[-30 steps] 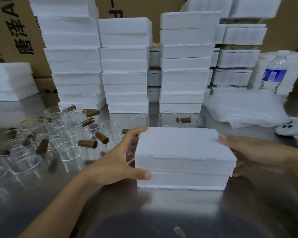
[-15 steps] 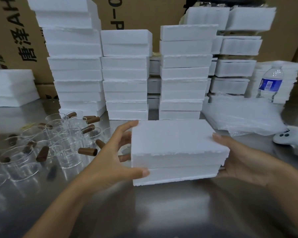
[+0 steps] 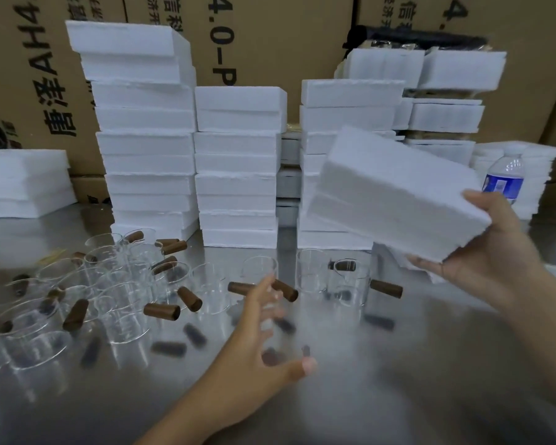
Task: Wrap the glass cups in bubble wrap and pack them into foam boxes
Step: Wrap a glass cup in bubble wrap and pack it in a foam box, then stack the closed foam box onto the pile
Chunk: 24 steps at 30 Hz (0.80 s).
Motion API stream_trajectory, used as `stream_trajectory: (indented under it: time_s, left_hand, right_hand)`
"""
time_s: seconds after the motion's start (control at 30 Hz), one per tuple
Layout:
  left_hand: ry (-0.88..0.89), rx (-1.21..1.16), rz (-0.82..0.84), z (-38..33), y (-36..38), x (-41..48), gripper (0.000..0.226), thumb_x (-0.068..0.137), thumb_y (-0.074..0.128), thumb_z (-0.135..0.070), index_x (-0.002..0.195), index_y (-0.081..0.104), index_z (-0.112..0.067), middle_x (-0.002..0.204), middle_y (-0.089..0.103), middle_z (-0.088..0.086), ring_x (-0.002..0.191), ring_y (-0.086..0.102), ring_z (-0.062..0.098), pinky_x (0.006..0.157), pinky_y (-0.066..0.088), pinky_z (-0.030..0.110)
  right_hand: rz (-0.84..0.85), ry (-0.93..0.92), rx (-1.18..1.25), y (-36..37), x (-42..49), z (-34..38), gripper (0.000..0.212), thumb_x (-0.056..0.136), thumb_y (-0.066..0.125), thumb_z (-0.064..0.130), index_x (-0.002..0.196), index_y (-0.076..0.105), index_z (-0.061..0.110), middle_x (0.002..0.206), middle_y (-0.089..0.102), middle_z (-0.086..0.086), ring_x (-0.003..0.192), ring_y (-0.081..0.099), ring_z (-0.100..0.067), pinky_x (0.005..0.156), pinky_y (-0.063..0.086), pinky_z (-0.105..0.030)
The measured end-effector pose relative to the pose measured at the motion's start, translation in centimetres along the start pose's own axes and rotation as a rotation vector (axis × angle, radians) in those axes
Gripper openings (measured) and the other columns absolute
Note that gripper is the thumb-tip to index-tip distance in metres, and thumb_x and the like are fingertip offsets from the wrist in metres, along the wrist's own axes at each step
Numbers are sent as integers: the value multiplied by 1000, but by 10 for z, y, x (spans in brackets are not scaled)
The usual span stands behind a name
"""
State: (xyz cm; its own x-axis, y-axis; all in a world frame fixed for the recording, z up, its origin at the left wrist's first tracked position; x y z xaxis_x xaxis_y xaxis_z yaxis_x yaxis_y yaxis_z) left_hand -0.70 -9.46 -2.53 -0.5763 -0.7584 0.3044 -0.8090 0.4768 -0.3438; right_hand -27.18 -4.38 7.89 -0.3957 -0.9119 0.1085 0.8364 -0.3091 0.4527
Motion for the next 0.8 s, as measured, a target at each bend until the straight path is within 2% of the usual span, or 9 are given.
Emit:
stream_trajectory:
  time_s: [0.07, 0.17, 0.23, 0.37, 0.53, 0.63, 0.7, 0.8]
  left_hand:
    - [-38, 14, 12, 9, 4, 4, 86, 62, 72, -63, 131, 22, -60, 120, 43, -35, 114, 45, -13, 89, 43, 8]
    - [-48, -5, -18, 13, 4, 10, 56, 73, 72, -44, 122, 45, -44, 114, 53, -17, 110, 51, -6, 91, 44, 13]
    - [-45, 3, -26, 15, 5, 11, 46, 78, 74, -32, 117, 51, -39, 107, 57, -17, 108, 54, -2, 93, 44, 14]
    - [-45, -5, -41, 19, 4, 14, 34, 82, 71, -20, 110, 60, -34, 102, 64, -13, 105, 58, 2, 93, 44, 15]
    - [-52, -7, -23, 20, 5, 16, 28, 84, 69, -15, 106, 63, -33, 100, 63, -18, 103, 59, 1, 90, 44, 13]
    - [-46, -32, -31, 18, 5, 17, 28, 84, 69, -12, 103, 65, -31, 99, 64, -14, 100, 61, 4, 91, 46, 18]
    - [-43, -59, -34, 17, 5, 17, 26, 83, 69, -11, 102, 66, -29, 98, 65, -10, 99, 61, 5, 92, 47, 20]
    - [-29, -92, -34, 16, 6, 17, 23, 80, 69, -19, 101, 67, -27, 98, 66, -6, 99, 61, 6, 93, 47, 24]
  right_hand:
    - [-131, -33, -24, -15, 20, 7, 14, 83, 57, 34, 95, 58, 28, 93, 66, -5, 88, 64, -23, 73, 53, -43]
    - [-250, -26, -119, -36, 44, 5, 13, 83, 62, 33, 93, 55, 30, 99, 58, -7, 93, 58, -24, 82, 50, -44]
    - [-274, -6, -189, -47, 58, 1, 12, 84, 61, 32, 92, 53, 30, 100, 56, -9, 94, 57, -24, 77, 51, -41]
    - [-251, 61, -386, -59, 75, -12, 29, 84, 61, 35, 110, 51, 24, 110, 55, -10, 99, 54, -26, 66, 50, -35]
    - [-243, 92, -402, -66, 84, -17, 19, 84, 60, 36, 99, 54, 27, 106, 56, -10, 95, 56, -26, 66, 51, -36]
    - [-232, 70, -433, -73, 84, -21, 30, 84, 60, 35, 112, 54, 27, 117, 55, -9, 99, 55, -25, 68, 52, -38]
    - [-202, 49, -465, -75, 84, -27, 37, 85, 58, 34, 121, 51, 27, 122, 55, -7, 106, 55, -28, 71, 53, -39]
    - [-155, 59, -488, -76, 84, -38, 39, 86, 56, 34, 124, 51, 27, 128, 54, -9, 115, 53, -32, 85, 52, -45]
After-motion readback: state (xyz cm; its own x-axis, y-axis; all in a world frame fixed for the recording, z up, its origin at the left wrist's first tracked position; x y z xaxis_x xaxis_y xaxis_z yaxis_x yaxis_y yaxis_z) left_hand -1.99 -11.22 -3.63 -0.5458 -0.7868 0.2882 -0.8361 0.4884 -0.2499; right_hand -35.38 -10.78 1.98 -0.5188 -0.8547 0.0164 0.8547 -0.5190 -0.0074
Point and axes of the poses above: each hand's wrist, its own x-axis towards the middle knuckle, its own y-axis out of the palm, z = x × y, the point moved 6 cm from there along x, towards the middle knuckle
